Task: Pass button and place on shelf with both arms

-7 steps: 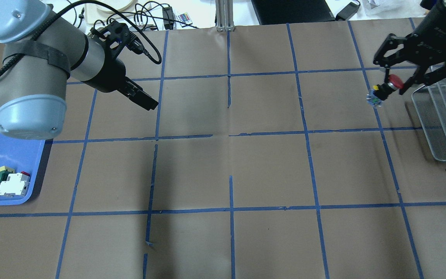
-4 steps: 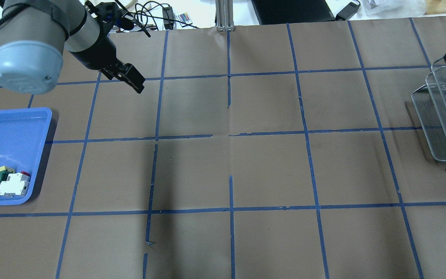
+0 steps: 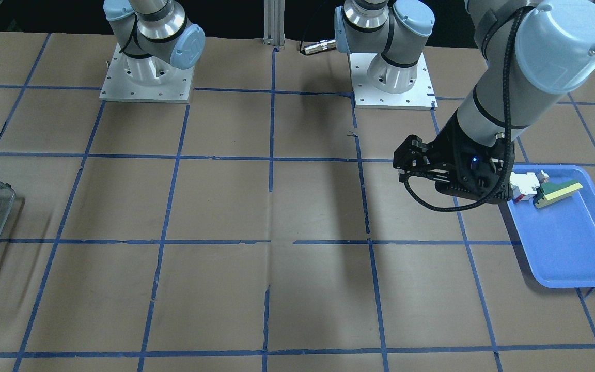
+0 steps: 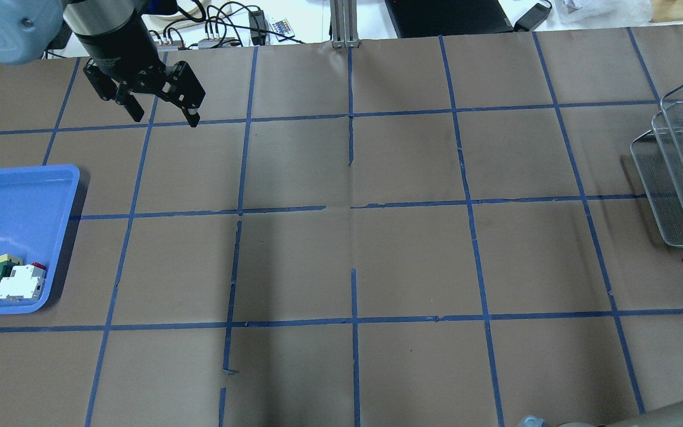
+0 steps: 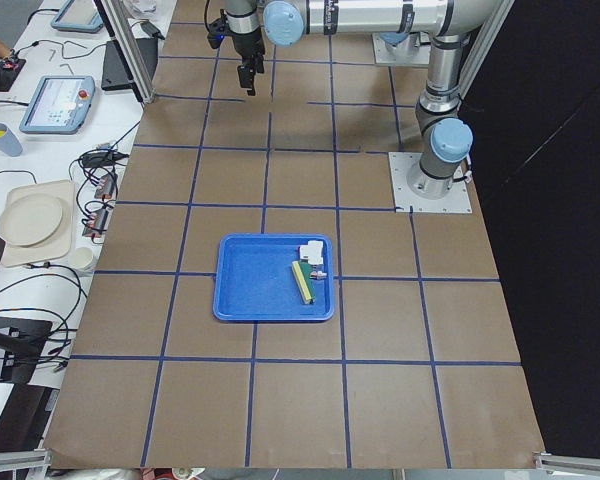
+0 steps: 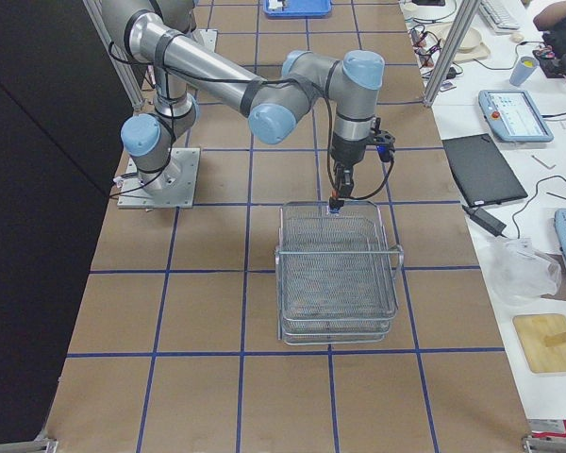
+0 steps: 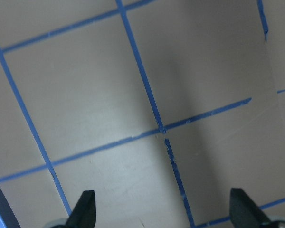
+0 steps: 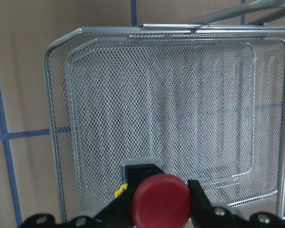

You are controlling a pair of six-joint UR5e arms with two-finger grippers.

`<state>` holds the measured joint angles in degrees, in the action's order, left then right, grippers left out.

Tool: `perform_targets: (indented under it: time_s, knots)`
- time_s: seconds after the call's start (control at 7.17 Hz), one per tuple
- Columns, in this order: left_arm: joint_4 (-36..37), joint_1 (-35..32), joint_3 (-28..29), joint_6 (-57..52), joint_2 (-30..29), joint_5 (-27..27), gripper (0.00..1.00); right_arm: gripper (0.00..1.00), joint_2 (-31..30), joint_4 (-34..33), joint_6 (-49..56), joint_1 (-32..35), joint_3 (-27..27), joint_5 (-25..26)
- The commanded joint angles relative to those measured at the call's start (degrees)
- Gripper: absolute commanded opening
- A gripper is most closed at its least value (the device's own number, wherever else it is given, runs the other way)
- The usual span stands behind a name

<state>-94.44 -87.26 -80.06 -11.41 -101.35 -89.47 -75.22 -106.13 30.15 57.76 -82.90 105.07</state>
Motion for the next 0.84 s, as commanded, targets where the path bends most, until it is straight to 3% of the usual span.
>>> perform_targets:
  time_s: [0.0,0.14,0.28,0.7]
  knots:
    - [0.03,0.68,-9.18,4.2,8.48,0.08,1.0,0.08,2.35,-1.63,-6.02,-0.28,-0.07,-0.39]
    - [6.83,1.03,-12.55,5.07,11.06,0.0,1.0,0.08,2.71,-2.06,-6.59,-0.28,-0.59,-0.39]
    - [7.95,1.56,-12.41,8.21,10.47,-0.18,1.0,0.08,2.8,-2.32,-6.68,-0.28,-1.38,-0.39]
    - [2.72,1.56,-6.55,10.44,6.18,-0.27,1.0,0.15,3.77,-2.24,-9.66,-0.28,-2.53,-0.13]
